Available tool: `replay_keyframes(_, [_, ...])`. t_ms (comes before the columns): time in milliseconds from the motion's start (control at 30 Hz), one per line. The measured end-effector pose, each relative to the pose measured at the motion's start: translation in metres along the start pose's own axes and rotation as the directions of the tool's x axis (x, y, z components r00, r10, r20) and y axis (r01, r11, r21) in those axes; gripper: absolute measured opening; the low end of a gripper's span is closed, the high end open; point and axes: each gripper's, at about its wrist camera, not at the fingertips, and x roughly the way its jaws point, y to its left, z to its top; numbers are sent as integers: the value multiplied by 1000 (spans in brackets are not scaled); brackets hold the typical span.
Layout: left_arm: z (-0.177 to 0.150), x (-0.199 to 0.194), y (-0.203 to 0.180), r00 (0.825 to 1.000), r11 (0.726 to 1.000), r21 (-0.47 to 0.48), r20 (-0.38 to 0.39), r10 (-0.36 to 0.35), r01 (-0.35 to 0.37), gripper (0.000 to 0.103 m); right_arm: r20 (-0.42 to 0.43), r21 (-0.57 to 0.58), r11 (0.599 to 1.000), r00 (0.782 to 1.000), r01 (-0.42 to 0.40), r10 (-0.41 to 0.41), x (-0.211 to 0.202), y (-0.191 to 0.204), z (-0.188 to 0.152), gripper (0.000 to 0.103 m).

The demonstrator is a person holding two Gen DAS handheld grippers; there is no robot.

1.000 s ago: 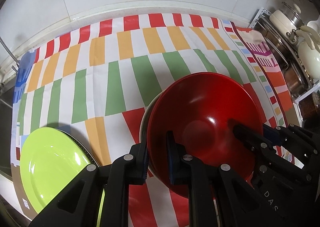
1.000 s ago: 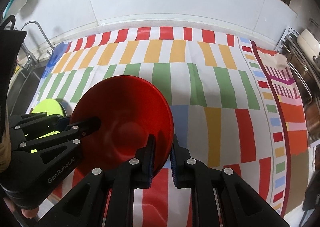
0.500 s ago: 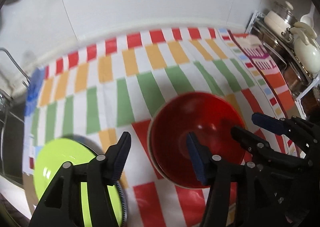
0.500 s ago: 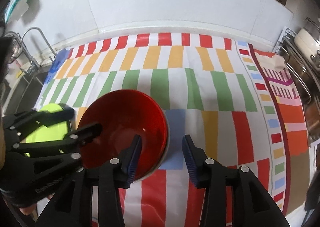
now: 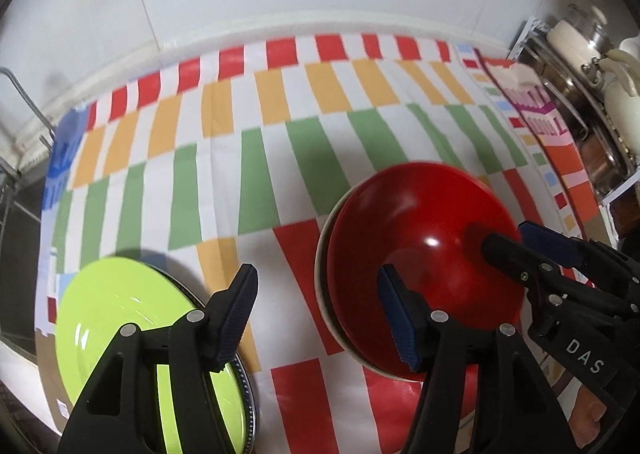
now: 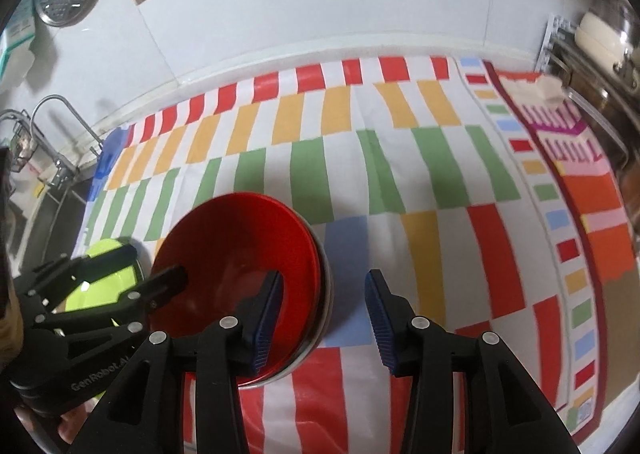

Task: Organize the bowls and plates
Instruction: 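Close both tools on the rim of the stacked bowls, then carry the stacked bowls with both tools and lower them onto the lime-green plate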

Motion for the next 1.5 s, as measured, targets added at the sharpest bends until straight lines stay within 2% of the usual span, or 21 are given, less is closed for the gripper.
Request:
replay_keyframes(267, [-2,23,1,998,999,-36,-61,-25,23,59,-73,61,998,997,-30,35,24,-8,-6,43])
replay_keyframes(467, [1,29,-1,995,997,-46,-80,-59,56,48,-114,106,991,989,-79,91,33,-9,-10,43])
replay_keyframes(533, [2,31,-1,993,997,-47,-92,-69,65,40,-124,120,988,986,-94,108,35,-9,-11,42])
replay_keyframes(633, [3,35,-1,987,993,-63,-116,-109,102,35,-149,128,986,981,-105,124,40,-8,-11,35])
replay_keyframes(700, [4,38,-1,980,988,-77,-136,-142,133,34,-171,134,986,977,-102,124,44,-8,-12,33])
replay_keyframes(1133, [6,33,-5,987,994,-82,-139,-80,69,35,-209,163,985,974,-55,89,47,0,-10,30])
replay_keyframes(1500, [-5,2,15,993,992,-86,-65,-98,92,33,-174,124,989,979,-85,105,27,12,-11,29])
